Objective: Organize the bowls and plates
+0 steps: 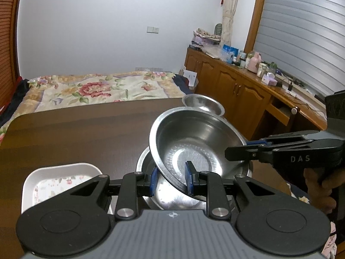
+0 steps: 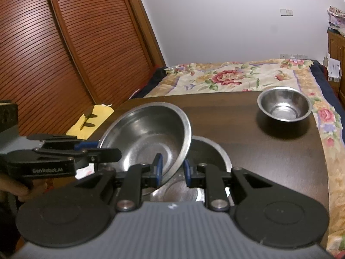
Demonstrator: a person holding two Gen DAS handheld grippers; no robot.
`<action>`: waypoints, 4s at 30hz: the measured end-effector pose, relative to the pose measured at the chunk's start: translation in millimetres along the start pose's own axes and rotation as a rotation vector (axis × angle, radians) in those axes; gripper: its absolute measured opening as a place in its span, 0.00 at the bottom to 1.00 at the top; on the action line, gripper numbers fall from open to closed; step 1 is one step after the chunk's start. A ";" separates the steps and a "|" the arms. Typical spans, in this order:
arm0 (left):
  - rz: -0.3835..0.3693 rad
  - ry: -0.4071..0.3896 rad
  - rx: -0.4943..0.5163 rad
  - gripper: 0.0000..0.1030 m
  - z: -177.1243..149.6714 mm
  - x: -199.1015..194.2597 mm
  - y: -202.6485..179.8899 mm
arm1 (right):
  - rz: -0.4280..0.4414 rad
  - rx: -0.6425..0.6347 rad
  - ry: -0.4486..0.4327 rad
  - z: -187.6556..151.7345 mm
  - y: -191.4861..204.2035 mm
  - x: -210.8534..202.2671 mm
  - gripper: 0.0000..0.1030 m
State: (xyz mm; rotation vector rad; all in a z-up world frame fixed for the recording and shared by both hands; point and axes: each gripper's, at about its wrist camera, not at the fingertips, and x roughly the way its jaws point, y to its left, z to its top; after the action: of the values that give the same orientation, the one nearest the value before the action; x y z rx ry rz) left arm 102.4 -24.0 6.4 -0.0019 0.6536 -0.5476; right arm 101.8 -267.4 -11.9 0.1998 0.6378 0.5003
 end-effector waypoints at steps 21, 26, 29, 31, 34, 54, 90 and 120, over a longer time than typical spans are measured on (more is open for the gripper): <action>0.088 0.097 0.103 0.25 -24.6 48.7 -6.6 | -0.096 0.034 0.004 -27.8 -18.1 30.3 0.13; 0.098 0.103 0.119 0.25 -30.2 52.7 -7.6 | -0.142 -0.014 -0.001 -30.3 -16.0 33.9 0.12; 0.105 0.093 0.113 0.25 -30.8 51.8 -5.0 | -0.179 -0.064 -0.008 -31.2 -9.9 34.3 0.11; 0.104 0.090 0.100 0.25 -30.2 50.7 -2.4 | -0.193 -0.086 -0.005 -30.3 -7.3 36.4 0.11; 0.109 0.073 0.086 0.25 -29.5 46.1 0.7 | -0.209 -0.126 0.003 -28.7 -4.7 38.1 0.11; 0.124 -0.024 0.013 0.25 -19.3 22.8 9.7 | -0.265 -0.239 0.046 -21.9 9.1 53.6 0.13; 0.088 -0.098 0.115 0.49 38.5 41.2 -5.1 | -0.279 -0.164 -0.138 12.3 -19.1 15.5 0.14; -0.032 0.027 0.196 0.61 123.3 178.1 -19.6 | -0.439 0.003 -0.162 47.9 -139.6 62.5 0.79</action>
State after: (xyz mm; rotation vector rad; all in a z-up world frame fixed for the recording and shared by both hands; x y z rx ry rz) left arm 281.3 -147.7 5.6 0.1796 0.6248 -0.6415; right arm 227.9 -357.6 -52.2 0.0972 0.5045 0.0592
